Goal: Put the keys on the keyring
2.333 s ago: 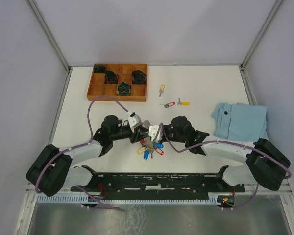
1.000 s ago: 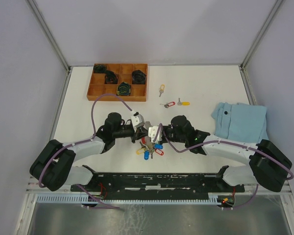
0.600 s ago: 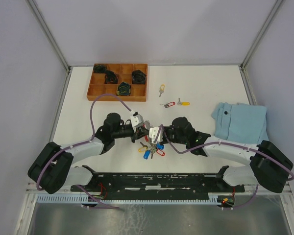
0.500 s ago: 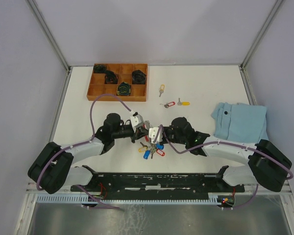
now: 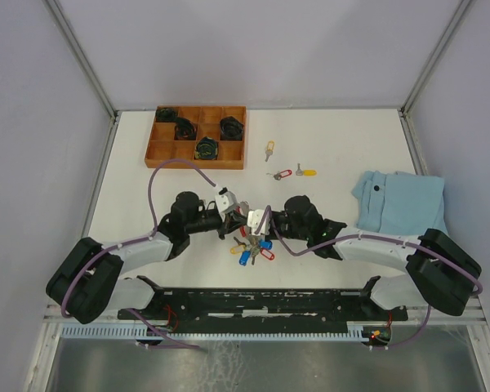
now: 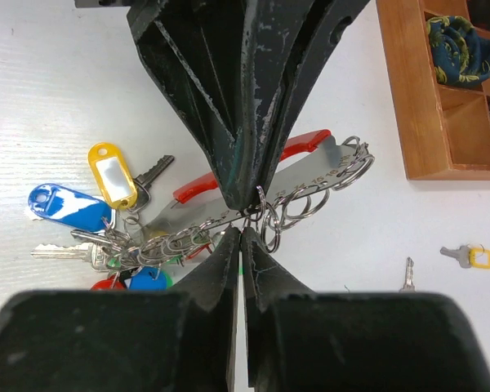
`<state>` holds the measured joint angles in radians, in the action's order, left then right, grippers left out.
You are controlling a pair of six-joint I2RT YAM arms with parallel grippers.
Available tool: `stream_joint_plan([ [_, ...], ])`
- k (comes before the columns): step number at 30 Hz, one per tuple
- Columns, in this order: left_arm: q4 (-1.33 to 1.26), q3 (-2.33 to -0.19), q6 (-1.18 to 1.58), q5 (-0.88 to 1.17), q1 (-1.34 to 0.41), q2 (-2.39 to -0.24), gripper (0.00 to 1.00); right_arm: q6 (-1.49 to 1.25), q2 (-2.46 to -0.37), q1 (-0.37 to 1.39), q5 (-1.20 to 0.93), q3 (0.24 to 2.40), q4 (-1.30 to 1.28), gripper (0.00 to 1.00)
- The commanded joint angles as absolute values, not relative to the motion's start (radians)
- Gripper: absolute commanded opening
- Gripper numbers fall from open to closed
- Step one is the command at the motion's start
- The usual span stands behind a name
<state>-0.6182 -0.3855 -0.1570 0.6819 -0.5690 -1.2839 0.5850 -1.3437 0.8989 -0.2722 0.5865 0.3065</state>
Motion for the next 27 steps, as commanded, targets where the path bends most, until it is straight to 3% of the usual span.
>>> stream_joint_plan([
  [1,-0.732,-0.382,-0.116,0.641,-0.563,-1.249,0.03,0.530,-1.333,0.904,-0.303,0.578,0.338,0.11],
  [13,-0.678,-0.373,-0.168,0.640,-0.560,-1.233,0.03,0.463,-1.156,0.890,-0.219,0.555,0.218,0.29],
  [27,-0.661,-0.378,-0.191,0.694,-0.560,-1.242,0.03,0.433,-1.271,0.830,-0.320,0.590,0.360,0.29],
])
